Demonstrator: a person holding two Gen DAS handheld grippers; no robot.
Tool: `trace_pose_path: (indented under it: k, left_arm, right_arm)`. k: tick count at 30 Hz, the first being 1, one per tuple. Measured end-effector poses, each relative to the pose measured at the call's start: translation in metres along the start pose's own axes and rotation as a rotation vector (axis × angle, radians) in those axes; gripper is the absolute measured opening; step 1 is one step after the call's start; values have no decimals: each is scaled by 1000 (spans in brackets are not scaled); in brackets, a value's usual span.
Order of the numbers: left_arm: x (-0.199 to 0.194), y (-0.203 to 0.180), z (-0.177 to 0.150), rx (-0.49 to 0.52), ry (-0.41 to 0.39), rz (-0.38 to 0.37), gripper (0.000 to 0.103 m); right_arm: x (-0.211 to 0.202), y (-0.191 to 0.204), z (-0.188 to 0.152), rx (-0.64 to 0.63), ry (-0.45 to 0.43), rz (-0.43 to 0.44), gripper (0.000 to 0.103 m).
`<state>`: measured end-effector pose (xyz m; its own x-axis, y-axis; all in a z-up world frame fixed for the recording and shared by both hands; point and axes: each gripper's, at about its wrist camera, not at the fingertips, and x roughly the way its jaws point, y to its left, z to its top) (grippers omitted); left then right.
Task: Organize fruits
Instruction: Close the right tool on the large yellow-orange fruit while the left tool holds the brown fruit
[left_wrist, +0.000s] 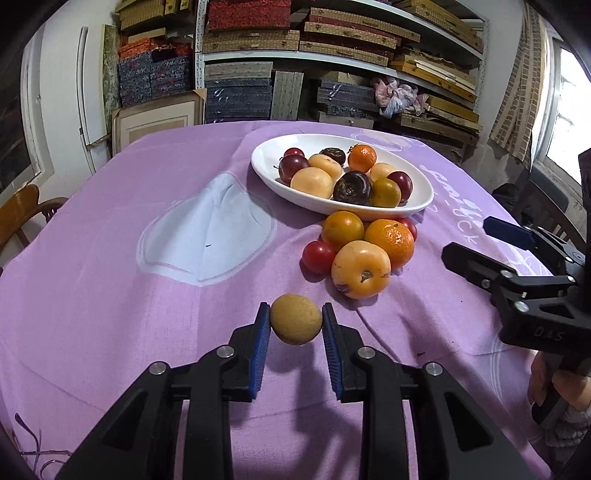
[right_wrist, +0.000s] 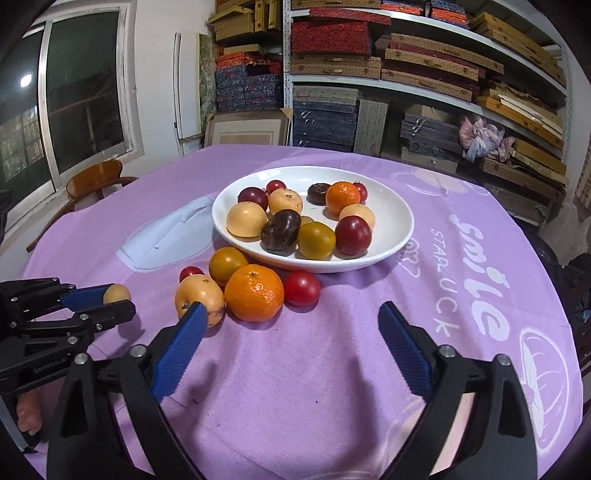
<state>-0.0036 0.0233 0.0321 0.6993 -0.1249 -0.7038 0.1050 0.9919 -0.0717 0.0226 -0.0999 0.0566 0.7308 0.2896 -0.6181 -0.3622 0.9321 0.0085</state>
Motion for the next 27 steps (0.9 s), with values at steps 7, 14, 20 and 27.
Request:
trace_pose_path:
  k: [7, 14, 20, 27]
  left_arm:
    - [-2, 8, 0, -30, 8, -4, 28]
    - [-6, 20, 3, -66, 3, 22, 28]
    - [-12, 36, 7, -114, -11, 48, 28]
    - [-16, 45, 10, -144, -18, 50, 28]
  right_arm:
    - [21, 23, 7, 3, 85, 135, 65]
    - [32, 61, 5, -56, 124, 226, 64]
    - [47, 67, 10, -30, 143, 219, 60]
    - [67, 72, 16, -56, 172, 156, 52]
